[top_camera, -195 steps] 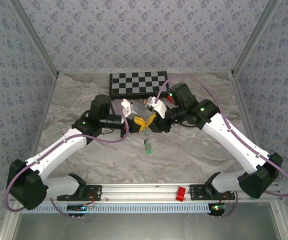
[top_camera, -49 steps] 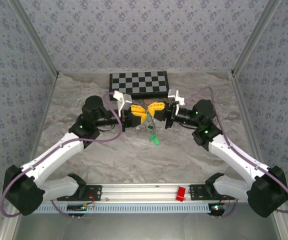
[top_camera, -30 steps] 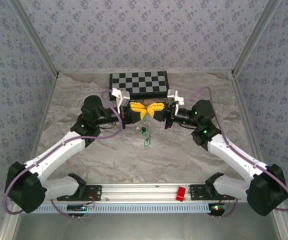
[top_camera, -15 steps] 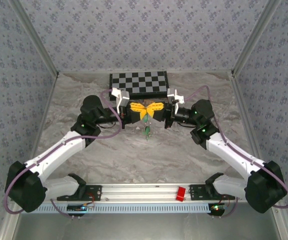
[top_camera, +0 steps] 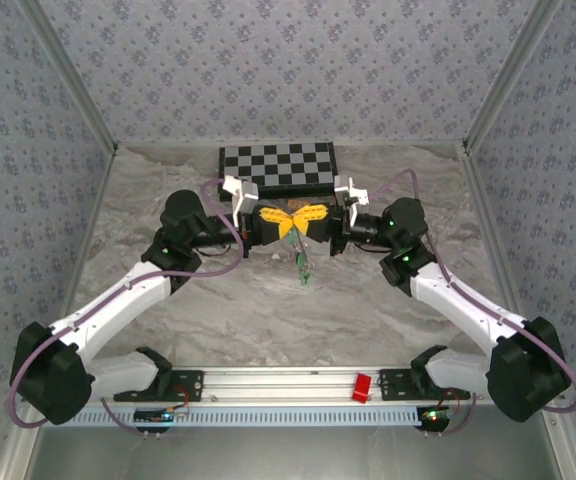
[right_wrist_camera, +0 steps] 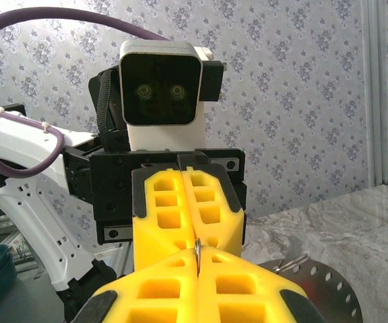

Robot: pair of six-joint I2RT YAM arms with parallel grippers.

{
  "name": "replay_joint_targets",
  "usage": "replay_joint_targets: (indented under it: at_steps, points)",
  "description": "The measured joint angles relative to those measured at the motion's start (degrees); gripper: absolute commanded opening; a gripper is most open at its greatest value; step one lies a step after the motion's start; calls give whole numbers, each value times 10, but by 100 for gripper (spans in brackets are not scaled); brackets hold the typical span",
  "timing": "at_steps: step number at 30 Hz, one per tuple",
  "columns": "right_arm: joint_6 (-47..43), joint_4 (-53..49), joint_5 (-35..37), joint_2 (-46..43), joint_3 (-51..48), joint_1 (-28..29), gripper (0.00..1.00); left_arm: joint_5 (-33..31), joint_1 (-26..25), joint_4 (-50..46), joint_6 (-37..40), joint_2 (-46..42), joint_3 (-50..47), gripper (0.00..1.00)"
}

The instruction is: Put the keys on the keyring

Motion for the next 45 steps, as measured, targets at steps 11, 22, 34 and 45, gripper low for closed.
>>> replay_joint_targets:
  at_steps: [11, 22, 34, 45]
  points:
    - [-87, -206, 39, -40, 36, 3, 36, -6, 0, -71, 66, 0, 2, 0]
    - [-253, -551, 135, -57, 175, 17, 35, 9, 0, -165, 165, 13, 21, 0]
    - [-376, -801, 164, 57, 336, 60, 32, 24, 1, -217, 218, 17, 21, 0]
    - [-426, -883, 172, 87, 367, 77, 20, 41, 1, -231, 233, 17, 21, 0]
